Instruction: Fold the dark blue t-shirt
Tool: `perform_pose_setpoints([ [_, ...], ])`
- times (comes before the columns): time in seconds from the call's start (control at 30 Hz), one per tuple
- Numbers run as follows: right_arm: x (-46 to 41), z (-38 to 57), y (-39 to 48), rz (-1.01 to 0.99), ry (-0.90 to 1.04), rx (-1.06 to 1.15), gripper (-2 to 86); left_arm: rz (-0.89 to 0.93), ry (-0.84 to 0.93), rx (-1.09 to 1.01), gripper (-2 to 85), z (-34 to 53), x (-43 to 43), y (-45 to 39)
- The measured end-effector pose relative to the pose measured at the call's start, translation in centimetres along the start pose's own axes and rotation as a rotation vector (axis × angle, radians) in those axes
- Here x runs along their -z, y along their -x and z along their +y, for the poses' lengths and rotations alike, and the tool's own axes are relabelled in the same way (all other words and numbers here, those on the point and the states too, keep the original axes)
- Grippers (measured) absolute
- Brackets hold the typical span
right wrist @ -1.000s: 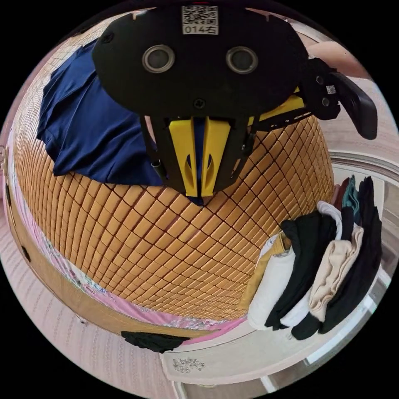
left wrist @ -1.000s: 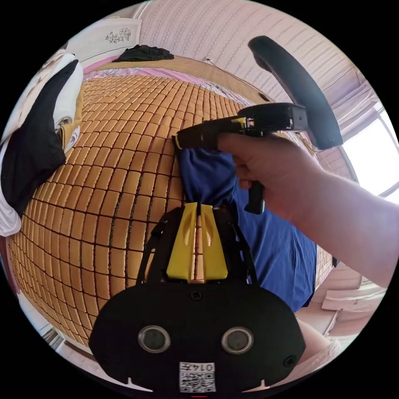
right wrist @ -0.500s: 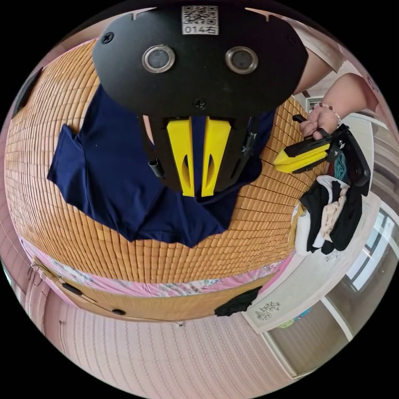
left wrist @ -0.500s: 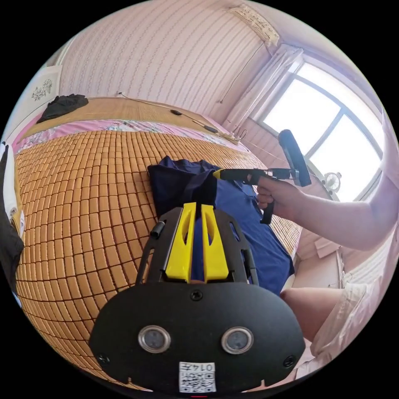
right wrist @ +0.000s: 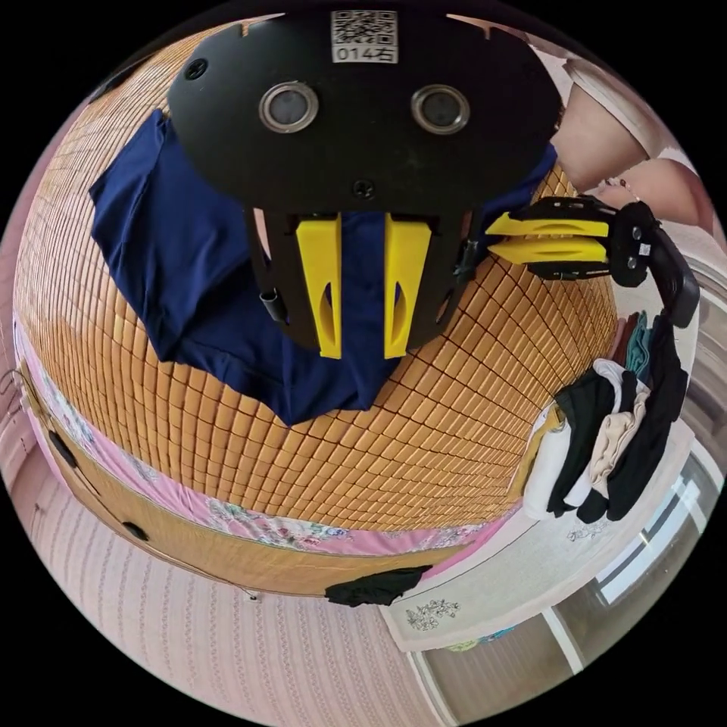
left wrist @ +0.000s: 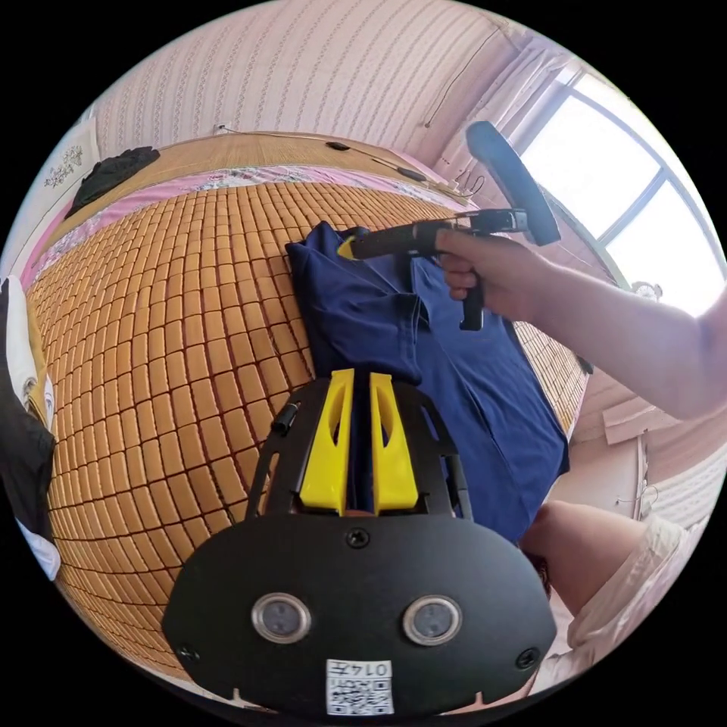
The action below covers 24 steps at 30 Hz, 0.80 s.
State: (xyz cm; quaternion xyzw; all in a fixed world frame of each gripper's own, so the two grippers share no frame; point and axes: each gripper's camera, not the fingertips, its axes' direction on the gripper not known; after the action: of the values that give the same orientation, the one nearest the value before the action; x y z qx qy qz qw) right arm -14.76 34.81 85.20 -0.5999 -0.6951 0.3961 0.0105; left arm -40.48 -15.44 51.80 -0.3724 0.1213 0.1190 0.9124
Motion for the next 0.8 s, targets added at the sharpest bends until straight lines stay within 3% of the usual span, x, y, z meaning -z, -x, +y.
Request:
perform_pose_setpoints([
  [0.23, -4.0, -3.5, 0.1, 0.011, 0.136, 0.126, 5.1, -0.053, 0.096, -0.045, 5.3, -3.6, -2.9, -1.4],
  [0.3, -3.8, -3.7, 0.2, 0.018, 0.123, 0.145, 3.4, -0.043, 0.148, -0.055, 3.7, -4.2, -3.7, -1.5],
  [0.5, -3.3, -4.3, -0.5, -0.044, 0.078, 0.116, 1.6, -0.043, 0.023, 0.032, 0.5, -5.6, -0.4, -0.6],
  [0.8, -2.7, -2.3, -2.6, 0.005, 0.018, 0.036, 0.3, -0.029, 0.079, 0.057, 5.7, -7.6, -0.9, 0.3],
])
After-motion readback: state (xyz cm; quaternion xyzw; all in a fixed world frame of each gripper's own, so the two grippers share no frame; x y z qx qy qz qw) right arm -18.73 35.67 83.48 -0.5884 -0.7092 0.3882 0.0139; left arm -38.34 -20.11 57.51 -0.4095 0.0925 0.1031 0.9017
